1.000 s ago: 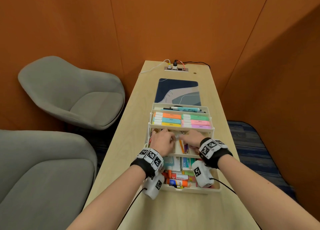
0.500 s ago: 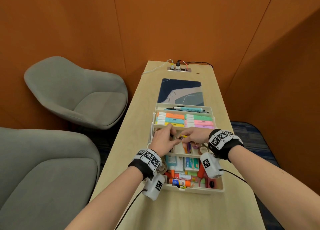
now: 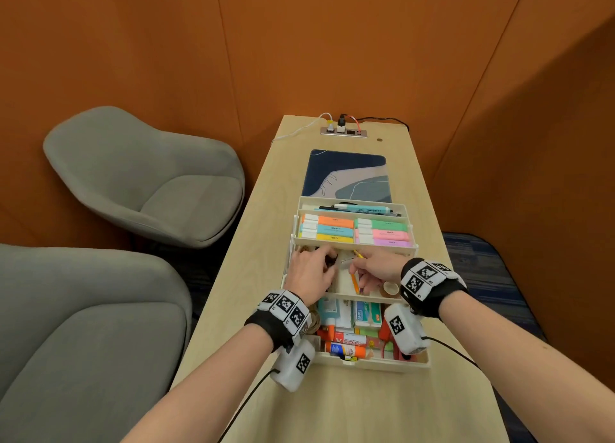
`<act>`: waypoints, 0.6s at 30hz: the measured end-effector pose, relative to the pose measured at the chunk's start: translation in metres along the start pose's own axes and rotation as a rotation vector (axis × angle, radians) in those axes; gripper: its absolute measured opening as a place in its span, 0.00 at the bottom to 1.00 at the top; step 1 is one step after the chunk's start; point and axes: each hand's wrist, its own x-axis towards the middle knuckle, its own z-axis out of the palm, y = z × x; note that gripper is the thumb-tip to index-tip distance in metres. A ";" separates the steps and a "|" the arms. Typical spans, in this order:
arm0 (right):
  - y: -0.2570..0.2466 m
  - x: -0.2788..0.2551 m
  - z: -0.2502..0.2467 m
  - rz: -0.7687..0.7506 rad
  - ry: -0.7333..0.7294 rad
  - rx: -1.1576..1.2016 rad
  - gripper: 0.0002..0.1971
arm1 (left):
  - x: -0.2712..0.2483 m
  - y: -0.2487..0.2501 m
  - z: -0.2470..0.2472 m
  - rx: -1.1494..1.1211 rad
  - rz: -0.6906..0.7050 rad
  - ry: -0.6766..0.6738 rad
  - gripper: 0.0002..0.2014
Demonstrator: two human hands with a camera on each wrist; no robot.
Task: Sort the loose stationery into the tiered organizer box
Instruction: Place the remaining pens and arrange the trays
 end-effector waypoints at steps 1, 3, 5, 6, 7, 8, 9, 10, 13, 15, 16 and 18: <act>0.001 0.000 0.003 0.003 0.015 0.021 0.11 | 0.000 0.003 0.001 0.015 -0.030 -0.001 0.09; 0.004 0.001 0.006 -0.012 0.055 0.124 0.10 | 0.001 0.010 0.004 0.064 -0.056 -0.020 0.08; 0.009 0.001 0.006 -0.044 0.082 0.333 0.09 | 0.001 0.017 0.009 0.151 -0.031 -0.048 0.07; 0.011 0.000 0.005 -0.067 0.085 0.425 0.09 | 0.001 0.020 0.011 0.197 -0.008 -0.067 0.06; 0.013 -0.001 0.004 -0.081 0.087 0.488 0.09 | 0.001 0.023 0.013 0.246 0.017 -0.086 0.06; 0.013 -0.003 0.003 -0.088 0.086 0.525 0.09 | 0.002 0.024 0.014 0.299 0.041 -0.106 0.07; 0.014 -0.005 0.002 -0.091 0.084 0.549 0.09 | 0.003 0.026 0.014 0.353 0.064 -0.123 0.09; 0.015 -0.007 0.002 -0.093 0.086 0.562 0.09 | 0.004 0.027 0.015 0.405 0.088 -0.137 0.12; 0.015 -0.008 0.001 -0.133 0.120 0.496 0.09 | 0.005 0.028 0.017 0.519 0.167 -0.172 0.21; 0.013 -0.010 0.000 -0.174 0.156 0.384 0.10 | 0.005 0.028 0.017 0.573 0.191 -0.199 0.24; 0.012 -0.011 0.000 -0.189 0.176 0.331 0.11 | 0.005 0.029 0.018 0.588 0.188 -0.213 0.24; 0.011 -0.012 0.001 -0.219 0.216 0.287 0.10 | 0.006 0.029 0.017 0.594 0.150 -0.232 0.19</act>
